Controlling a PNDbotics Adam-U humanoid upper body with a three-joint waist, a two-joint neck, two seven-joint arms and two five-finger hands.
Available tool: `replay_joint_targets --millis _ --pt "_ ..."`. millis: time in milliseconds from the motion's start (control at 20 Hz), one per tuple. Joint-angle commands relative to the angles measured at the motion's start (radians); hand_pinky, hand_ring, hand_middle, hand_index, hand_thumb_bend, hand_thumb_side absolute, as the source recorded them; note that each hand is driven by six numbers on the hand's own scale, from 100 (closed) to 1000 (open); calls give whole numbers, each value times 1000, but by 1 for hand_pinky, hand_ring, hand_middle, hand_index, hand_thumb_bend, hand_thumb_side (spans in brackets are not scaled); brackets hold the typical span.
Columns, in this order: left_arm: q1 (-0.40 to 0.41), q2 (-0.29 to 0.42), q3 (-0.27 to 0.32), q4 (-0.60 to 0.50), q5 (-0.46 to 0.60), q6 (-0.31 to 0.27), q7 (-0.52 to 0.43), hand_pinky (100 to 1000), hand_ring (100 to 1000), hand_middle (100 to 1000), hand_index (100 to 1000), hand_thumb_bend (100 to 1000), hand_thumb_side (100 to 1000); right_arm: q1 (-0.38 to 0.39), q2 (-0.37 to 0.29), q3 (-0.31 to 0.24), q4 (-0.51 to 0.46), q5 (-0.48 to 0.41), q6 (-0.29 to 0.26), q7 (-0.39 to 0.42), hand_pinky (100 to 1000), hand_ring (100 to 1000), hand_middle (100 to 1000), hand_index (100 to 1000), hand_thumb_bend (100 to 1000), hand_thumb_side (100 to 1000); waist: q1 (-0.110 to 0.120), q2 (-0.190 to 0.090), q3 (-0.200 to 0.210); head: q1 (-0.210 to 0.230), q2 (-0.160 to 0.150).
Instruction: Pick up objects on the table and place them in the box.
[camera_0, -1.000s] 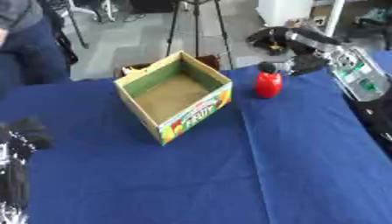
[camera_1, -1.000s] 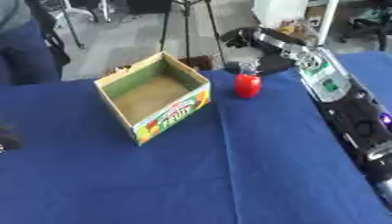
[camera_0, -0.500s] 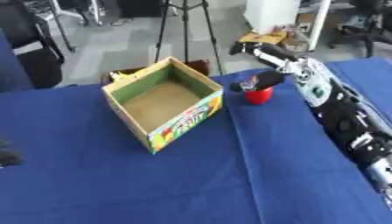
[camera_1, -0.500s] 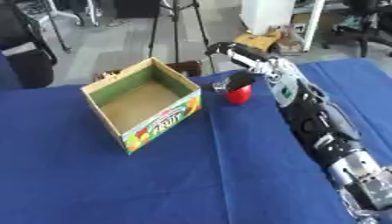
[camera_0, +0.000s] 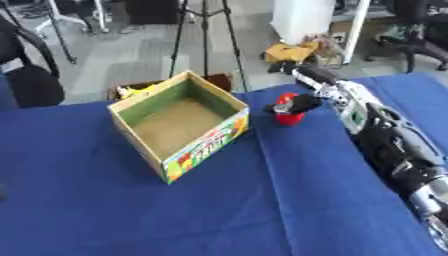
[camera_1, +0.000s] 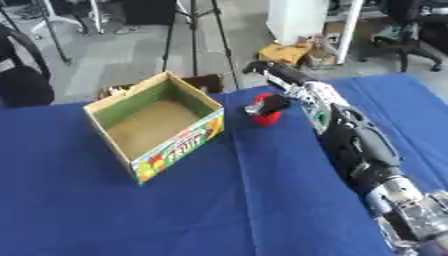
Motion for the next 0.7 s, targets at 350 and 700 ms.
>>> replay_joint_targets --millis 350,700 --pt "-18 16 0 -30 5 -1 -9 560 553 582 755 627 969 -3 -36 -13 49 33 24 19 878 864 870 899 617 701 2 -12 10 -8 -15" --pt "-17 15 0 -35 7 0 -10 559 553 582 754 627 968 7 -33 -13 76 75 40 13 795 796 846 876 591 694 5 -8 12 -14 -21"
